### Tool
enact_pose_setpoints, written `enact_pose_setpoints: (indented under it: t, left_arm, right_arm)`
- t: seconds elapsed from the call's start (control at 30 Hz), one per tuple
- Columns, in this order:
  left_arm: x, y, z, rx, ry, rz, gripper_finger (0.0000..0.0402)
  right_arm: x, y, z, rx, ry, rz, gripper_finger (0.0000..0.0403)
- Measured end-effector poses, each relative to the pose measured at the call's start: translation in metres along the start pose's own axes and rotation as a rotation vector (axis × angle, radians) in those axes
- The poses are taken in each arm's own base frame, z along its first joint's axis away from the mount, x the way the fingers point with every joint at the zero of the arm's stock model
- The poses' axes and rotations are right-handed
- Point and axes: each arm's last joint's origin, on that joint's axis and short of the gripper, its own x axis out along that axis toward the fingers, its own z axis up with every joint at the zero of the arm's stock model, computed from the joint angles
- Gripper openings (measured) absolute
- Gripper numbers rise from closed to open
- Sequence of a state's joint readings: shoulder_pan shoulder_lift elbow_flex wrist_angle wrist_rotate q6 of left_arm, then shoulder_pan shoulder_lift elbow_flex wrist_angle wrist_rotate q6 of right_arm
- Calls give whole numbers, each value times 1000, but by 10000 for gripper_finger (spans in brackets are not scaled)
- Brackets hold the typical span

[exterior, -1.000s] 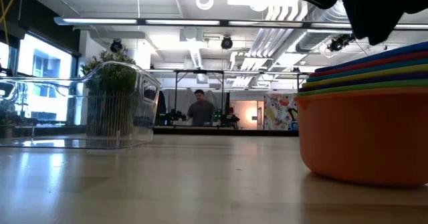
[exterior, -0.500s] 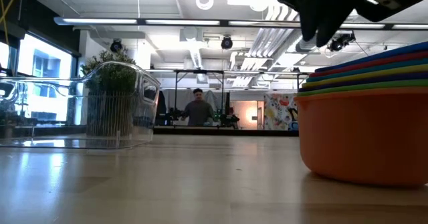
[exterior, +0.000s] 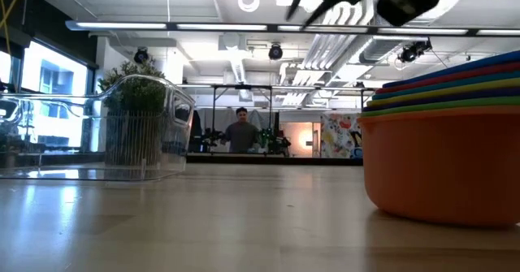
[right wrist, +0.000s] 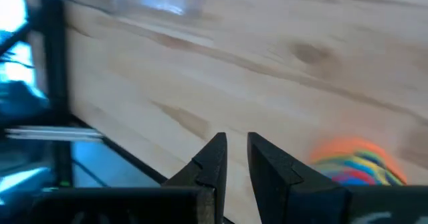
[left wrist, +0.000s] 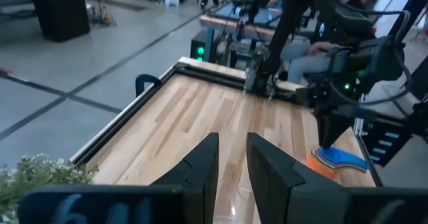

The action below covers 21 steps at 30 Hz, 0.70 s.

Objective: Nest measuring cups in basket
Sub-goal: Put the nested measuring cups into the transparent bin

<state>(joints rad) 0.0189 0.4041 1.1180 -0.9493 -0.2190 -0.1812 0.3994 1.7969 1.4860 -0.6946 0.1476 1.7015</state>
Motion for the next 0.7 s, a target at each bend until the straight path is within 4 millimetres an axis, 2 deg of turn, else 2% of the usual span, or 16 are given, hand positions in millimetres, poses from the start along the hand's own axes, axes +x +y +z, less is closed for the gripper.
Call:
enact_pose_setpoints:
  t: [0.3, 0.47, 0.6, 0.7]
  left_arm:
    - [-6, 10, -45, -30, -134, -24, 67]
    - [-8, 13, -63, -48, -213, -39, 67]
    - [-3, 14, -77, -56, -256, -63, 67]
    - [6, 13, -83, -40, -224, -79, 67]
  right_arm:
    - [-4, 26, 20, -40, -175, 252, 53]
    - [-8, 40, 34, -70, -285, 379, 53]
    - [-12, 52, 46, -115, -351, 484, 53]
    - [-16, 59, 54, -147, -400, 552, 53]
